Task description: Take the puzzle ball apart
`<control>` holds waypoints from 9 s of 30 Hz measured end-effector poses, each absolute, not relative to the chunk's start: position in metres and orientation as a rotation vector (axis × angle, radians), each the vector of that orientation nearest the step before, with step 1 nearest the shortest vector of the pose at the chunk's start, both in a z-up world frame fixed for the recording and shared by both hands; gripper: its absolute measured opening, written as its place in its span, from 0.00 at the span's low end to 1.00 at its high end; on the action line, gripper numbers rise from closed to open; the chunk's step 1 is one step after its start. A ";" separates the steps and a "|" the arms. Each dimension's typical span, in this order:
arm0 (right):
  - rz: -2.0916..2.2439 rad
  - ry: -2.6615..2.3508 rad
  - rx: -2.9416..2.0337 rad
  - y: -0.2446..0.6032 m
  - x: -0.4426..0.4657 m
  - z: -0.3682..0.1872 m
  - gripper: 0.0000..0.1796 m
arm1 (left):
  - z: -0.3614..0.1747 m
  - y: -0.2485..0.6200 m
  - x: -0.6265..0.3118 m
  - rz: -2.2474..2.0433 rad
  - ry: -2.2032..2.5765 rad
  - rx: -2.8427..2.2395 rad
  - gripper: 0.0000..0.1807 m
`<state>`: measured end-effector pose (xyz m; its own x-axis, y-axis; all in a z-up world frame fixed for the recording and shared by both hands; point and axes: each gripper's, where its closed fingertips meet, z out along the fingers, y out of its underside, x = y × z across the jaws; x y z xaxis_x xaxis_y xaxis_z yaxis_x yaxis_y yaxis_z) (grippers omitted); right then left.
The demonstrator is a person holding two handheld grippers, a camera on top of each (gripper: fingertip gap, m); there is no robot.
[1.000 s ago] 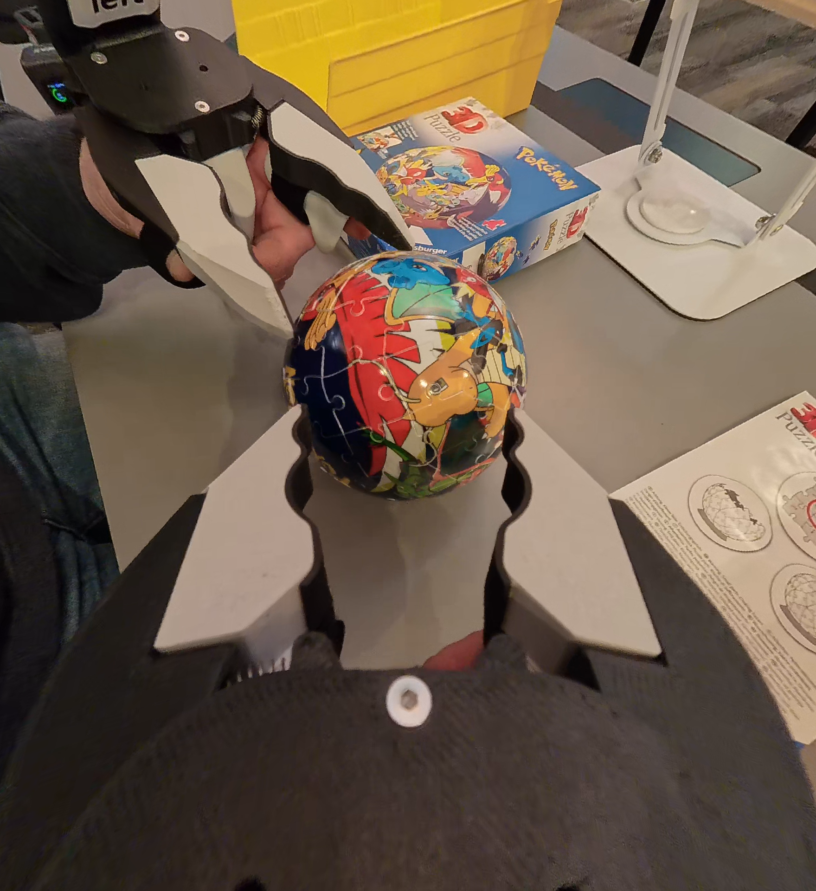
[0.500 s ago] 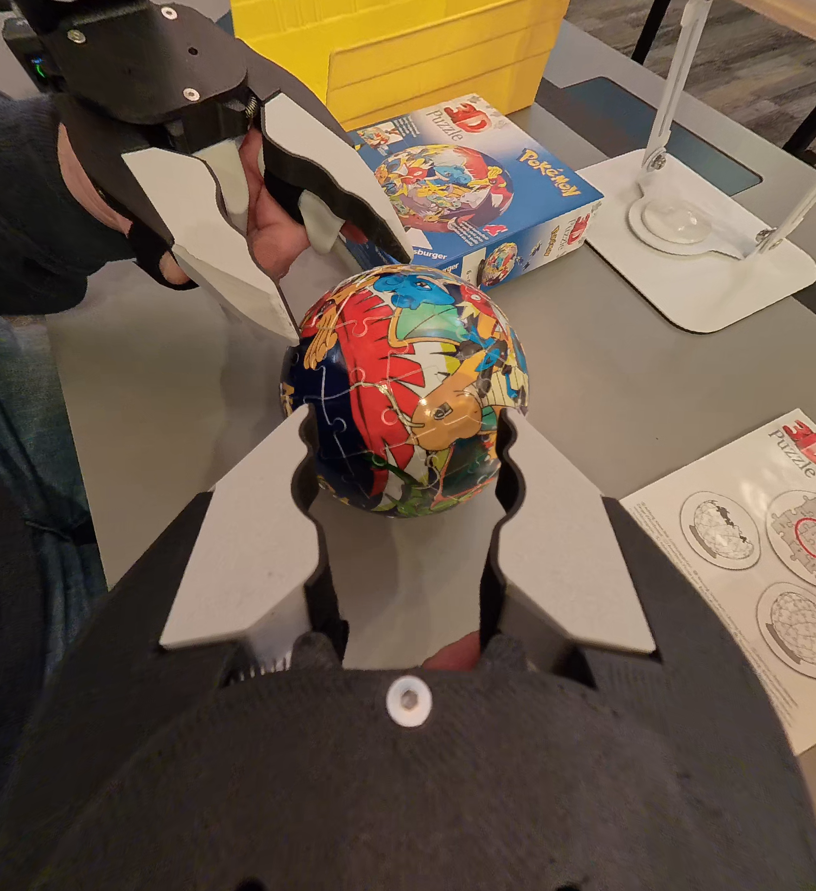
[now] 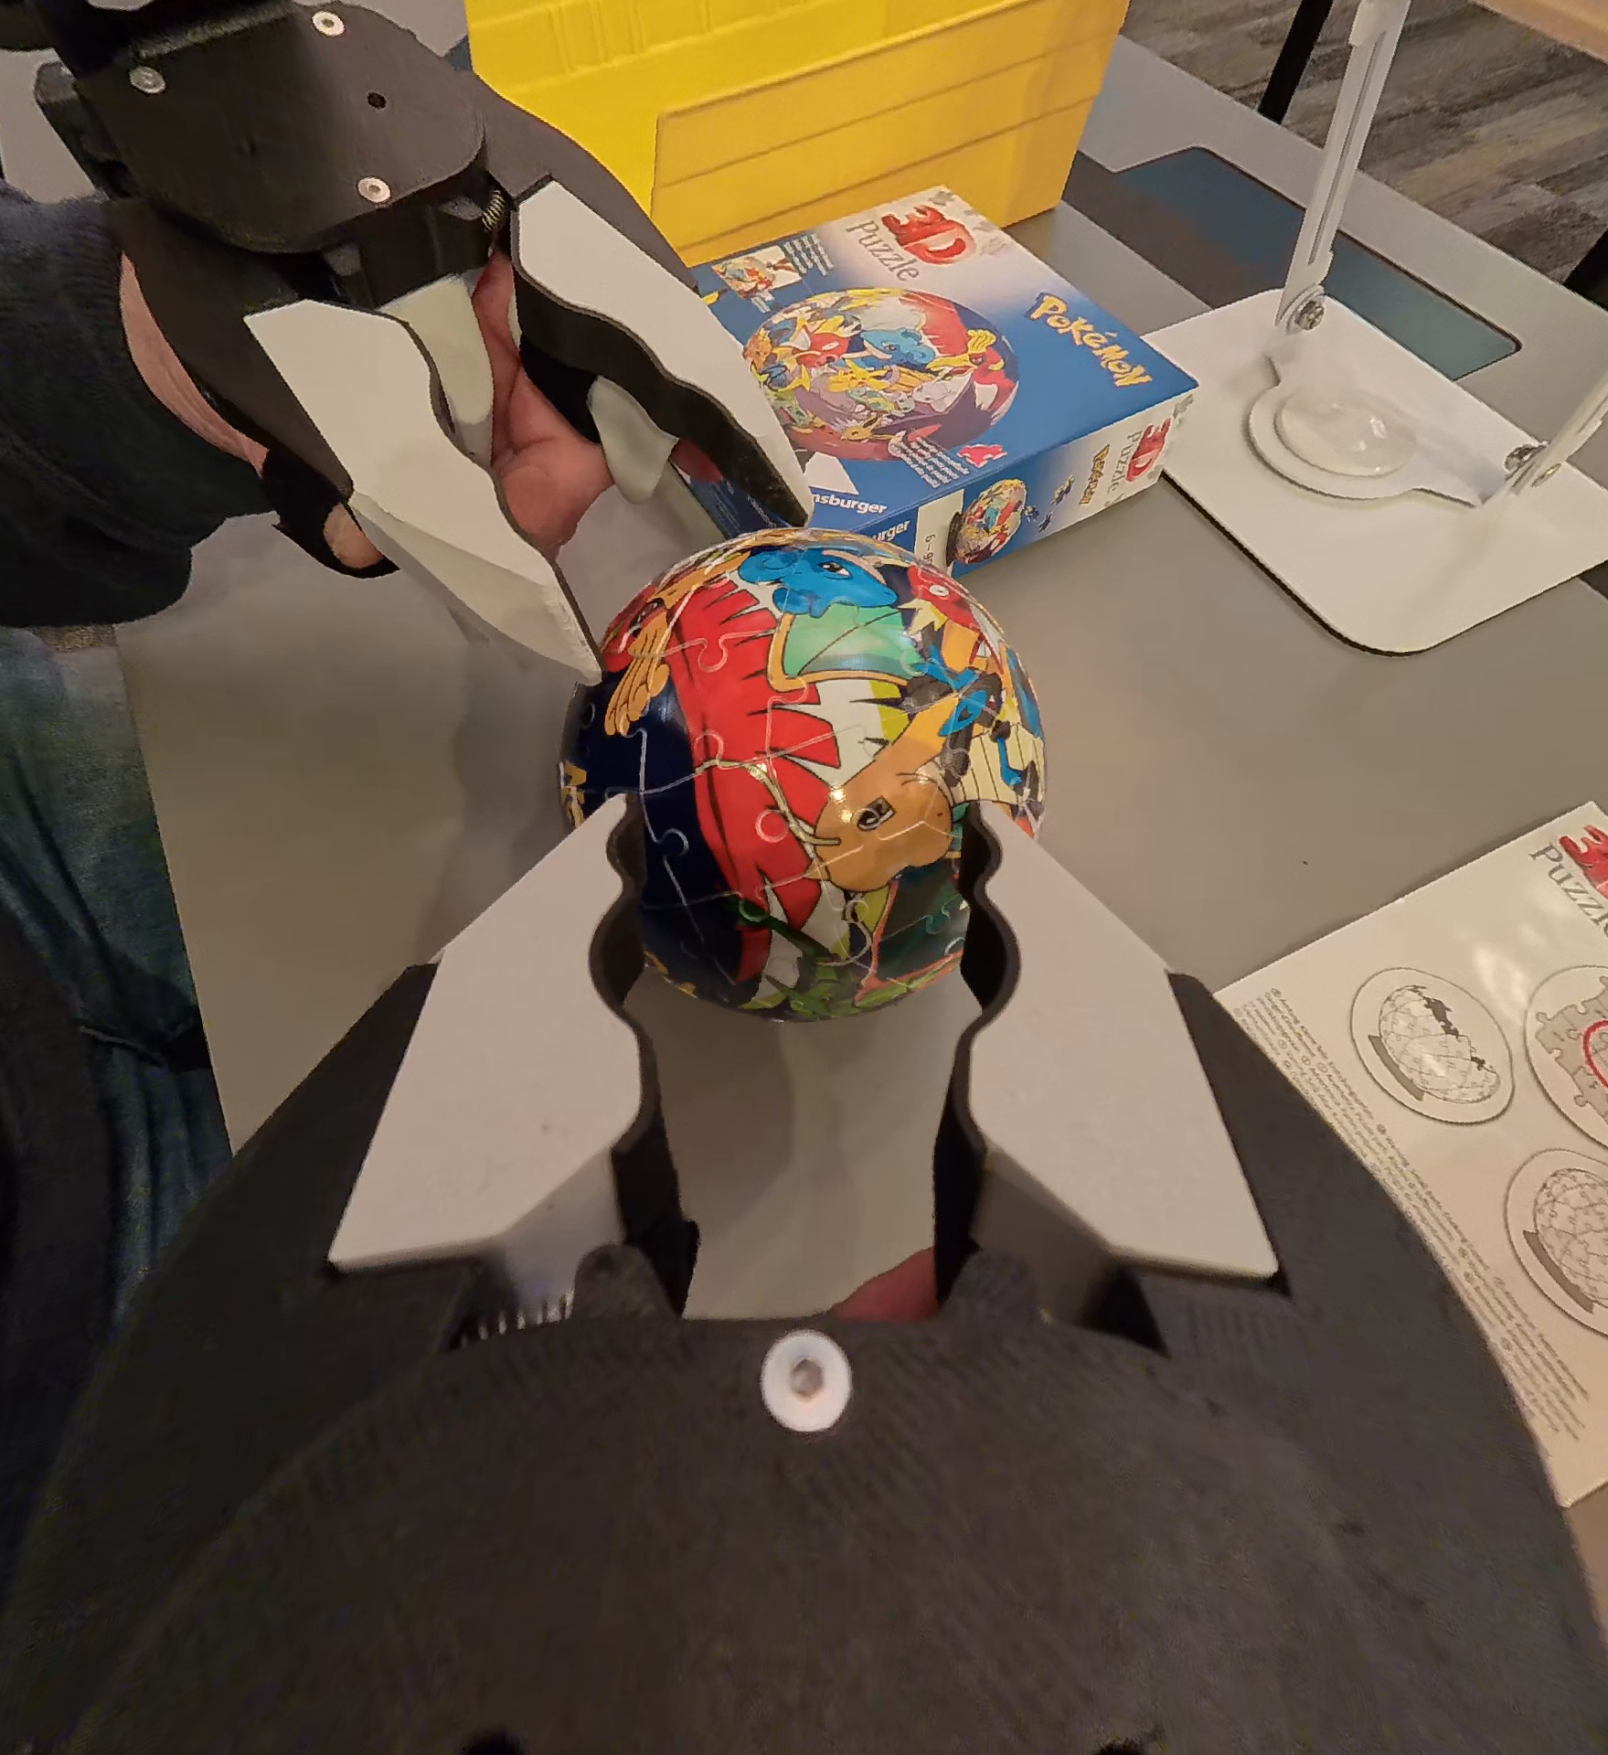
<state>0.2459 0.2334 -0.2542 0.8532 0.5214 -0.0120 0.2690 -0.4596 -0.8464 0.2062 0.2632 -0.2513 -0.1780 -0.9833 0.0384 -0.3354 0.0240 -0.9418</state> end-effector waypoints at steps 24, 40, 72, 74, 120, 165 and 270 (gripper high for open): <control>0.271 -0.636 -2.156 0.247 0.242 -0.263 0.52 | -0.253 0.259 0.214 -1.074 1.656 -1.352 0.43; 0.303 -0.664 -2.143 0.245 0.247 -0.265 0.51 | -0.261 0.266 0.213 -0.970 1.713 -1.393 0.55; 0.356 -0.660 -2.041 0.242 0.251 -0.268 0.50 | -0.279 0.265 0.221 -0.938 1.838 -1.362 0.60; 0.370 -0.644 -2.015 0.242 0.251 -0.268 0.50 | -0.279 0.264 0.221 -0.923 1.840 -1.360 0.60; 0.413 -0.748 -2.069 0.239 0.263 -0.269 0.46 | -0.290 0.271 0.224 -0.536 2.052 -1.277 0.65; 0.127 -0.909 -2.234 0.264 0.245 -0.220 0.00 | -0.288 0.271 0.222 -0.444 2.077 -1.237 0.65; 0.436 -0.688 -2.047 0.251 0.246 -0.281 0.57 | -0.296 0.272 0.226 -0.006 2.249 -0.952 0.71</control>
